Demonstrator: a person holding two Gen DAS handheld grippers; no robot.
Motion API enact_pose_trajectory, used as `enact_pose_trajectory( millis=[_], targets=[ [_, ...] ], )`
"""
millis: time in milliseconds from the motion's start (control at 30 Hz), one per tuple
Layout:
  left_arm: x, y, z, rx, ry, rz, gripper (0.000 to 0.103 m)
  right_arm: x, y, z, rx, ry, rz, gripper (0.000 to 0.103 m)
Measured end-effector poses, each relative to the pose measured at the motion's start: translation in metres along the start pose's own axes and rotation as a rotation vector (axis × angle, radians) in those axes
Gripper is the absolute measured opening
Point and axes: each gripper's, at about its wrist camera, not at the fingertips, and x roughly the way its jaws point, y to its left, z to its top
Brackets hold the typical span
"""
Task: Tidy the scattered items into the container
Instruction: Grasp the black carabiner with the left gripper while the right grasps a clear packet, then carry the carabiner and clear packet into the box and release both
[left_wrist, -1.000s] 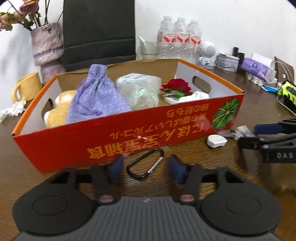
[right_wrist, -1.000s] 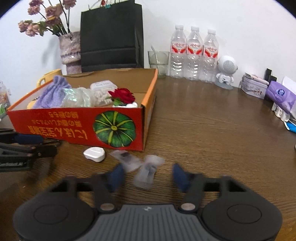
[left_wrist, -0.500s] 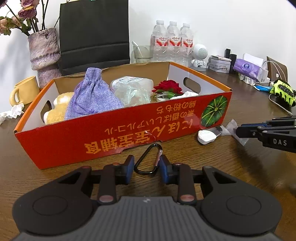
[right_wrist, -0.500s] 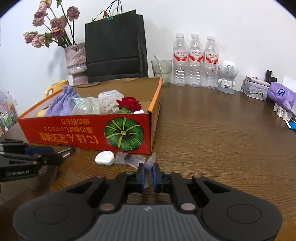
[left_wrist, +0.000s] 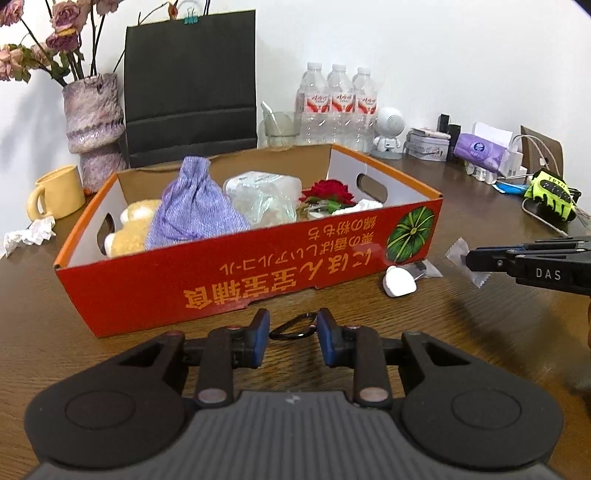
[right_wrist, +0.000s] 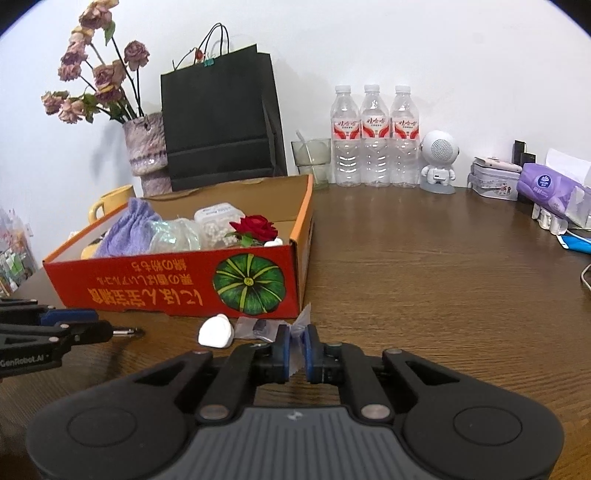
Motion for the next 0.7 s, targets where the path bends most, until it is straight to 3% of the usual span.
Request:
enact_pose_trajectory(
  millis=[333, 700],
  targets=[
    [-0.026, 0.001, 0.006, 0.001, -0.062, -0.015, 0.028, -0.018, 0.013, 0.007, 0.004, -0.04, 0.013, 0.007],
    [-0.058, 0.011, 0.044, 0.008, -0.199, -0.007, 0.028, -0.031, 0.037, 0.048, -0.036, -0.125, 0.045, 0.007]
  ],
)
